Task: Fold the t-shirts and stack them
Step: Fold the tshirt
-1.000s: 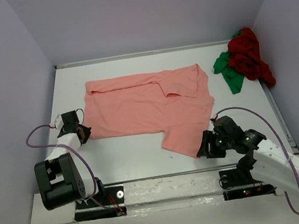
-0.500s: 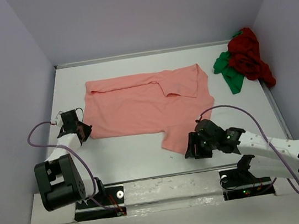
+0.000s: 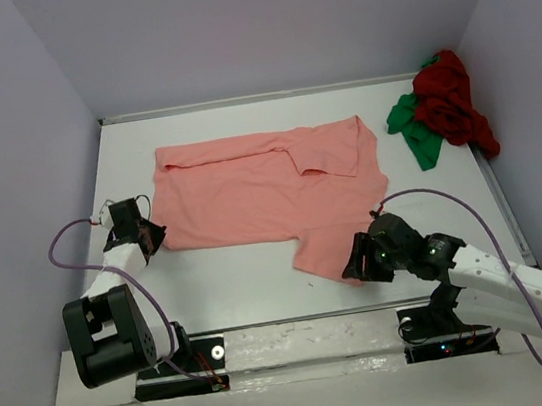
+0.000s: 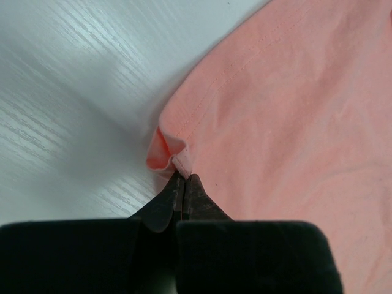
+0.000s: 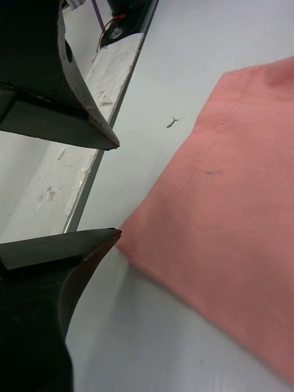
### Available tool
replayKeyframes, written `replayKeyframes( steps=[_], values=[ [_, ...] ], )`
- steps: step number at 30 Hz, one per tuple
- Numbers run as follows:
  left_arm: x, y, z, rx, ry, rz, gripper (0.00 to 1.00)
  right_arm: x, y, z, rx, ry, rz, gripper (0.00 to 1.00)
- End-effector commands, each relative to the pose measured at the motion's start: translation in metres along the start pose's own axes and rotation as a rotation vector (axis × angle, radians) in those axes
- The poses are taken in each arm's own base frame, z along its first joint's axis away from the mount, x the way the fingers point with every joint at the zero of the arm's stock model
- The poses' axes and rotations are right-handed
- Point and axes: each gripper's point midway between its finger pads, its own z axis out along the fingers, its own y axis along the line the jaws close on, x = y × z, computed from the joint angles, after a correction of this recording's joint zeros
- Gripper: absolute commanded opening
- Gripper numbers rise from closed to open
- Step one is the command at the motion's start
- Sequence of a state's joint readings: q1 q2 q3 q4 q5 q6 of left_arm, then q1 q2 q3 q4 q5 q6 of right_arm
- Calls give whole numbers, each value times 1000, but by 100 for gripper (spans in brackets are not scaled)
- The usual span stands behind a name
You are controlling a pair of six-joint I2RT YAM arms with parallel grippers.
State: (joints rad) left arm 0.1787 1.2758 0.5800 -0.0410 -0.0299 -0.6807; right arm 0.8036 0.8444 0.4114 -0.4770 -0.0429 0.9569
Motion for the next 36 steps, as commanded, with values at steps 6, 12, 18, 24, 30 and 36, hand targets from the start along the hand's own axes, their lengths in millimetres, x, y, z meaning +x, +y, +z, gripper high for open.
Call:
replayKeyframes(
  steps=[6, 12, 18, 24, 30, 36],
  values=[
    [-6, -7, 0, 26, -12, 12, 0, 5, -25, -3, 93, 15, 48, 59],
    [-7, -8, 0, 27, -11, 12, 0, 13, -33, 5, 111, 45, 65, 59],
    [-6, -8, 2, 25, -3, 11, 0, 14, -37, 12, 125, 44, 71, 57],
    [-4, -8, 2, 27, 3, 15, 0, 14, -39, 19, 131, 45, 74, 50],
    [-4, -8, 2, 27, 4, 16, 0, 14, -39, 23, 144, 53, 72, 42],
    [-3, -7, 2, 26, 7, 19, 0, 15, -40, 25, 152, 61, 72, 14]
  ],
)
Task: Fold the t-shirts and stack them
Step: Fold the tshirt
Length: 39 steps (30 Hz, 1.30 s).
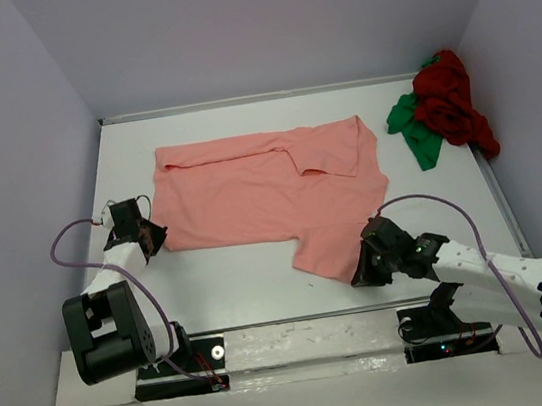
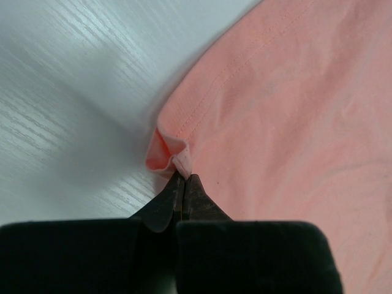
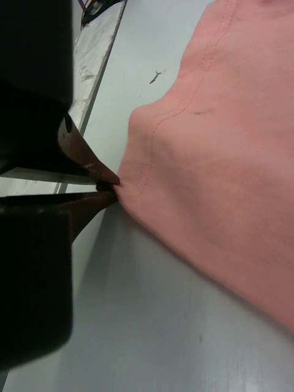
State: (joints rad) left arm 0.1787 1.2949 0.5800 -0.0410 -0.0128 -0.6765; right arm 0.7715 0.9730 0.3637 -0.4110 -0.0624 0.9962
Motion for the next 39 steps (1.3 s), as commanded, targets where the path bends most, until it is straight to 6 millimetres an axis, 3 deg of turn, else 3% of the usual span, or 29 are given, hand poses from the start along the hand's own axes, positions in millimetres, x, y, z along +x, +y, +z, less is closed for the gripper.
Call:
replayKeyframes(
  steps=[1, 3, 9, 18, 26, 39],
  values=[
    [-9, -8, -1, 26, -19, 14, 0, 2, -16, 4, 60, -1, 1, 11],
    [-8, -8, 0, 25, -18, 14, 0, 2, -16, 4, 60, -2, 3, 0],
    [-8, -8, 0, 25, -18, 14, 0, -1, -9, -6, 40, -10, -5, 0],
    [-11, -10, -1, 31, -25, 10, 0, -24, 16, -31, 7, -71, -50, 0],
    [-13, -12, -4, 41, -35, 5, 0, -61, 37, -42, 13, -150, -109, 0],
    [-29, -27, -7, 71, -73, -33, 0, -120, 49, -55, 32, -232, -168, 0]
  ],
)
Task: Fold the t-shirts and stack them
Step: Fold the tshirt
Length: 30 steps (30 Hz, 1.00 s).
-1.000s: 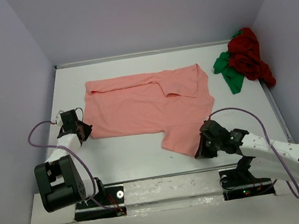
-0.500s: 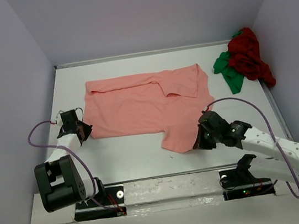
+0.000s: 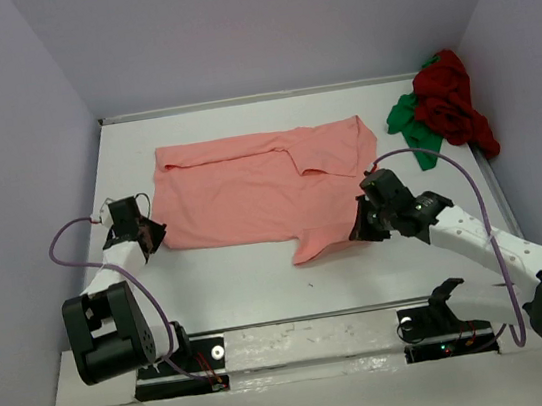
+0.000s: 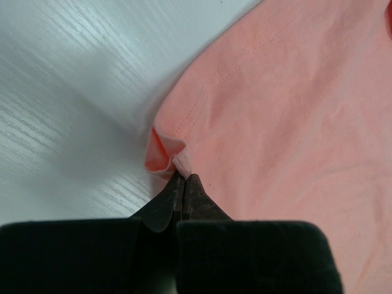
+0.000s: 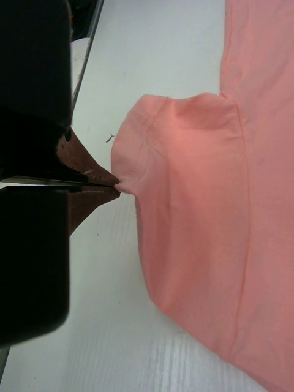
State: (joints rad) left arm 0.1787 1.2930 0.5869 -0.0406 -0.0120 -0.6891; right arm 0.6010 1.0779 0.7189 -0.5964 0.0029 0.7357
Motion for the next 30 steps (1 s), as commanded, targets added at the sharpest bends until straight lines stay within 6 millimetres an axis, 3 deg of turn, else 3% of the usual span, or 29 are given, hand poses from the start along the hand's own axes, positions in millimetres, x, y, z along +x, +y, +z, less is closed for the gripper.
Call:
replayKeyframes(
  steps=[1, 10, 17, 30],
  values=[
    [-28, -27, -7, 70, -70, -22, 0, -33, 12, -8, -18, -72, -55, 0],
    [-43, -38, -2, 81, -97, -44, 0, -81, 13, -6, 1, -131, -82, 0],
    [-42, -41, 10, 72, -79, -52, 0, -118, 17, -2, -15, -153, -85, 0],
    [-53, -49, 17, 62, -102, -55, 0, -164, 17, 10, -13, -170, -75, 0]
  ],
)
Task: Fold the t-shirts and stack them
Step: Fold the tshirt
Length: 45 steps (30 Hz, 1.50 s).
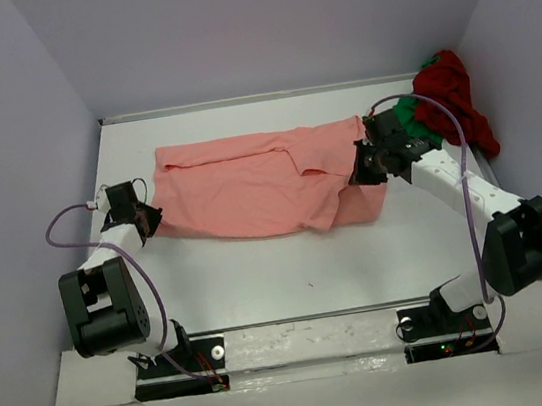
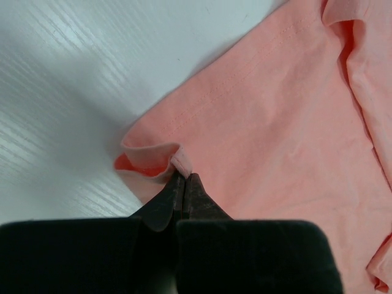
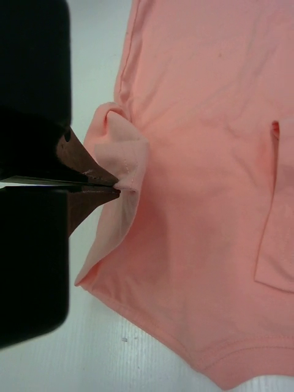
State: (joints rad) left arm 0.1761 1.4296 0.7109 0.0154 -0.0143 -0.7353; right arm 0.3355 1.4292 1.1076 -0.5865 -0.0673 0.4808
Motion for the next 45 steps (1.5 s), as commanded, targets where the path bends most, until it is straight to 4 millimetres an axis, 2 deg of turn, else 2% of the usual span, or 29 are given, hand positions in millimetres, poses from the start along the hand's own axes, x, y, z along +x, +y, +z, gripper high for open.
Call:
replayKeyframes(
  steps=[1, 9, 17, 21, 27, 37, 39, 45],
  values=[
    [-26, -20, 0, 29, -70, -6, 0, -36, 13, -4, -54, -76, -21, 0],
    [-31, -31, 7, 38, -61, -20, 0, -63, 14, -4, -55, -115, -21, 0],
    [-44, -47, 3, 65, -86, -27, 0, -93, 18, -4, -66, -147, -19, 0],
    [-49, -53, 2, 71, -94, -25, 0, -101, 21, 2, -67, -144, -24, 0],
    [-54, -62, 5, 74, -94, -24, 0, -110, 15, 13, -57, -133, -15, 0],
    [-58, -68, 13, 66, -99, -20, 0, -133, 11, 23, -56, -144, 5, 0],
    [-54, -66, 15, 46, -82, -14, 0, -141, 14, 23, -59, -153, 4, 0],
    [-61, -67, 17, 29, -96, -12, 0, -164, 12, 22, -46, -170, 8, 0]
  ],
)
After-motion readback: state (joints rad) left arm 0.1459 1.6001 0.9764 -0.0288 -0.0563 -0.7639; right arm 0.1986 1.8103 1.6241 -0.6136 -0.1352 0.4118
